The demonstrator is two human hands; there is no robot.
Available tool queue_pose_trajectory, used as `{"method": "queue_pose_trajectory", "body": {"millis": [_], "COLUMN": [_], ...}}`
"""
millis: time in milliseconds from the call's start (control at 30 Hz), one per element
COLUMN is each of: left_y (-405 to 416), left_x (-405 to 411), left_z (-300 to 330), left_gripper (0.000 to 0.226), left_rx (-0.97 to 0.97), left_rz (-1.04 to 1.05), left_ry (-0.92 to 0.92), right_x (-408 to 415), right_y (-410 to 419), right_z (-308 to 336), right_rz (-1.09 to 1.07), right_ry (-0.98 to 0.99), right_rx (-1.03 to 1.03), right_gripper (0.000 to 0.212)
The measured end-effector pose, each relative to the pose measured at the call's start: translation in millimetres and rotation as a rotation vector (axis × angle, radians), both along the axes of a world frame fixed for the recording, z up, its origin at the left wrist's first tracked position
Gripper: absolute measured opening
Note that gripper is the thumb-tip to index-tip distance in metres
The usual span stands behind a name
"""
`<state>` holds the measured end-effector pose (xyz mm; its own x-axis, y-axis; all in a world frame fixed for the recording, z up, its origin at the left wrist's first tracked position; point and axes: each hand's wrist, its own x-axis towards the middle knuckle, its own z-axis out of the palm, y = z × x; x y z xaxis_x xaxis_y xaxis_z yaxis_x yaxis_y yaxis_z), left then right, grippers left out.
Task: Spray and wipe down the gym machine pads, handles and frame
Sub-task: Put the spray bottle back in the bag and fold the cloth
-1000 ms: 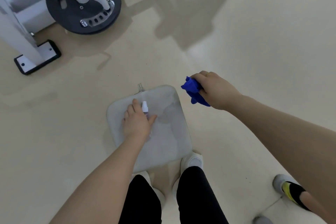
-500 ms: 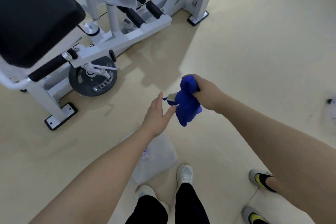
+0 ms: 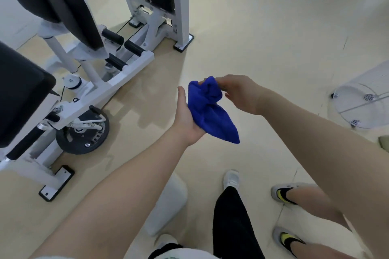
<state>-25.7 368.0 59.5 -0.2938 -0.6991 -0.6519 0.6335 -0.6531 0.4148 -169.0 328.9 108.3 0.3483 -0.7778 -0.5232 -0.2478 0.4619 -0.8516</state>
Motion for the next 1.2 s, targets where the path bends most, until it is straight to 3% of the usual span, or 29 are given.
{"method": "queue_pose_trajectory", "body": {"millis": [100, 167, 333, 433, 567, 633, 767, 867, 933, 1000, 1067, 1200], "left_y": [-35, -60, -149, -182, -249, -300, -394, -451, -475, -491, -499, -507], "left_x": [-37, -67, -160, -197, -240, -268, -321, -361, -392, -429, -481, -567], "left_z": [19, 33, 49, 41, 33, 38, 59, 73, 80, 87, 88, 79], "left_gripper": [0.073, 0.067, 0.023, 0.029, 0.030, 0.030, 0.032, 0.040, 0.032, 0.022, 0.022, 0.047], "left_rx": [-0.050, -0.088, -0.120, -0.138, -0.233, -0.294, -0.516, -0.563, -0.564, -0.548, -0.512, -0.431], "left_rz": [-0.034, -0.097, -0.189, -0.237, -0.361, -0.441, -0.650, -0.729, -0.785, -0.796, -0.793, -0.910], "left_ry": [0.036, 0.034, -0.163, -0.285, -0.519, -0.550, -0.570, -0.579, -0.552, -0.550, -0.538, -0.507], "right_x": [-45, -78, -160, -187, -223, -249, -302, -342, -365, -392, -432, -510], "right_y": [-30, -51, -121, -152, -195, -228, -290, -334, -353, -368, -376, -383], "right_z": [1, 5, 26, 26, 12, 7, 18, 31, 38, 40, 39, 30], "right_rz": [-0.016, 0.012, 0.009, 0.072, 0.021, -0.052, -0.249, -0.131, -0.043, -0.112, -0.265, -0.430], "right_ry": [-0.024, 0.060, 0.180, 0.376, 0.625, 0.705, 0.617, 0.705, 0.725, 0.684, 0.700, 0.760], "right_rx": [0.140, 0.081, -0.151, -0.248, -0.386, -0.428, -0.401, -0.459, -0.437, -0.380, -0.353, -0.334], "right_gripper": [0.036, 0.029, 0.030, 0.026, 0.030, 0.032, 0.060, 0.076, 0.082, 0.090, 0.091, 0.081]}}
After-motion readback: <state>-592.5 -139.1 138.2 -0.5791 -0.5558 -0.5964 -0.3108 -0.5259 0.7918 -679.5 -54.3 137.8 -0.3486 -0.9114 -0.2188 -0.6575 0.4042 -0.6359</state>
